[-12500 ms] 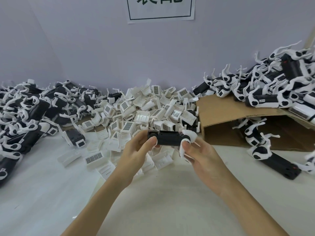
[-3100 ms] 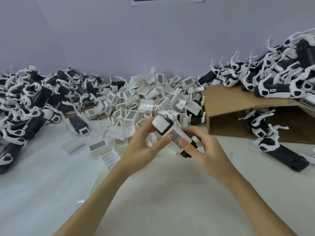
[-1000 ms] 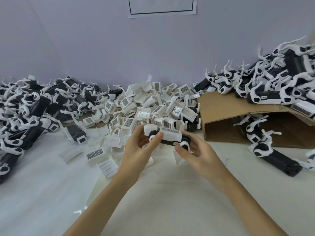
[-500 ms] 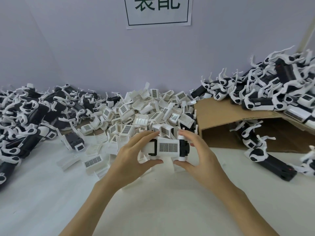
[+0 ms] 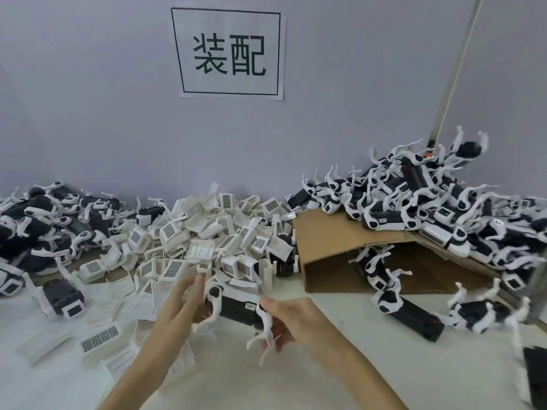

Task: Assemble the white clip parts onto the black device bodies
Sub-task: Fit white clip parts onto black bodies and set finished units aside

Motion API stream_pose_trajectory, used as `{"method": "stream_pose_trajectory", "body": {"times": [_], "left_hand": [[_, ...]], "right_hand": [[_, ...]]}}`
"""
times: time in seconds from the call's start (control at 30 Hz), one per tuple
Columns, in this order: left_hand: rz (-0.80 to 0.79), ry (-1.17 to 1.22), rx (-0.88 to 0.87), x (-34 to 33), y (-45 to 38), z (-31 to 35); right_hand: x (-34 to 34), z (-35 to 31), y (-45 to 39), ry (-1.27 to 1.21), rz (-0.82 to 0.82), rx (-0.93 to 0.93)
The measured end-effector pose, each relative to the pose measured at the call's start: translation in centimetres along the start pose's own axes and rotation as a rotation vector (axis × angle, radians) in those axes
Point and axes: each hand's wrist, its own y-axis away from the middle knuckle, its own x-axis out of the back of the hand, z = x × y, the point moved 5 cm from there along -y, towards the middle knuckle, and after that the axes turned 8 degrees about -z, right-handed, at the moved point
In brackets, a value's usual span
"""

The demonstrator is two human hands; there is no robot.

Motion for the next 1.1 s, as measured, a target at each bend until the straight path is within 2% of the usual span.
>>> {"method": "stream_pose_trajectory", "body": {"times": [0.1,0.2,0.3,0.37,0.47,0.53,0.63,0.73,0.83,0.93,1.03,1.1], "left_hand": [[-0.023,0.197,-0.027,0.6,-0.1,0.2],[0.052,0.139,-0.087,2.0,-0.3,0.1],[0.023,0.083,-0.128,1.9,-0.2,-0.5],[0.01,0.084,-0.115,1.4,-0.4,-0.6],[0.02,0.068,-0.115,1.1,-0.5,-0.5],[0.048,-0.027,-0.154,1.3,-0.3,-0.3],[0.182,-0.392,-0.259,2.2,0.1,0.5],[0.303,-0.719,-0.318,3.5,0.1,0.9],[0.34,-0.825,-0.284,5.0,-0.3,0.0],[0.384,-0.879,-0.247,6.4,-0.8,-0.7],[0.506,-1.019,-0.252,8.1,-0.8,-0.8],[0.597,-1.103,-0.177,10.0,-0.8,-1.0]], "right_hand": [[2.5,-2.2,-0.4,-0.264,0.096,0.005],[7.6,-7.2,-1.1,-0.627,0.172,0.221],[15.0,-13.2,-1.3,-0.946,0.282,0.481],[18.3,-15.9,-1.6,-1.057,0.281,0.537],[18.9,-16.2,-2.3,-0.91,0.297,0.444],[17.3,-14.7,-2.7,-0.816,0.259,0.416],[13.4,-10.4,-3.1,-0.79,0.173,0.354],[9.1,-4.8,-3.4,-0.723,0.172,0.197],[5.9,-0.2,-3.9,-0.734,0.204,0.077],[4.2,2.2,-4.1,-0.791,0.196,0.051],[3.8,3.1,-4.1,-0.825,0.197,0.063],[3.6,3.2,-4.0,-0.817,0.192,0.058]]}}
